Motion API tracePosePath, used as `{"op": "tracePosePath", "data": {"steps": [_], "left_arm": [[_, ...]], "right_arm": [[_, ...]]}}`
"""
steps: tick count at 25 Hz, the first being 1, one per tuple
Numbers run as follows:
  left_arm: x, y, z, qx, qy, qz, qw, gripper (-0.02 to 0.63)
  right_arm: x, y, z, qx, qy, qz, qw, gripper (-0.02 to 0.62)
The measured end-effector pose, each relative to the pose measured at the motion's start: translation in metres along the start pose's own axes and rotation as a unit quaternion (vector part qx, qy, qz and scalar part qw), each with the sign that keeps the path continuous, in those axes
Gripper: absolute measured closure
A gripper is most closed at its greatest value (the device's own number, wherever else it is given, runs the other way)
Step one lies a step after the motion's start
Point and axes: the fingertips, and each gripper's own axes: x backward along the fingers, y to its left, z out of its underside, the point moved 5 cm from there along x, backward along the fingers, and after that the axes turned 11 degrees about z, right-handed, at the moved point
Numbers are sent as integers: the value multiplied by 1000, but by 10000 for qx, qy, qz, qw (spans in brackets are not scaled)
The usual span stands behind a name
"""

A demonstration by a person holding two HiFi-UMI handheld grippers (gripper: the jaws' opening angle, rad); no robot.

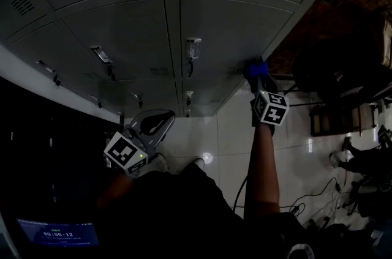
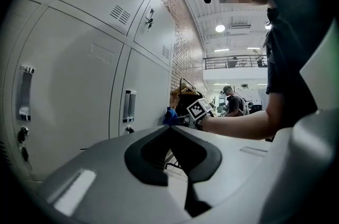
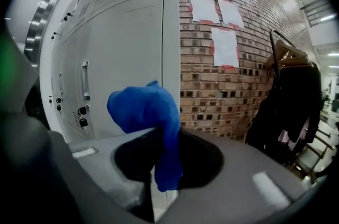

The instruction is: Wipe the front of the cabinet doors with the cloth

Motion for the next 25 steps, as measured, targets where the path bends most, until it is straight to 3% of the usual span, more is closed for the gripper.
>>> {"op": "tracePosePath", "data": {"steps": [4,9,16,20,25], "left_arm": [[9,-1,2,12,-12,22,10000,603],[26,1,4,45,-72,-27,10000,602],[46,6,3,36,-178,-101,9998,603],[54,8,6,53,-155,-164,9997,603],[58,12,9,76,-147,-208,9996,603]], "right_arm": [[12,29,16,100,90,-276,9995,523],[27,98,38,213,205,-914,9954,523],[40,216,50,786,337,-2015,9757,523],[28,248,51,789,412,-2187,9717,523],[9,254,51,707,495,-2142,9730,523]]}}
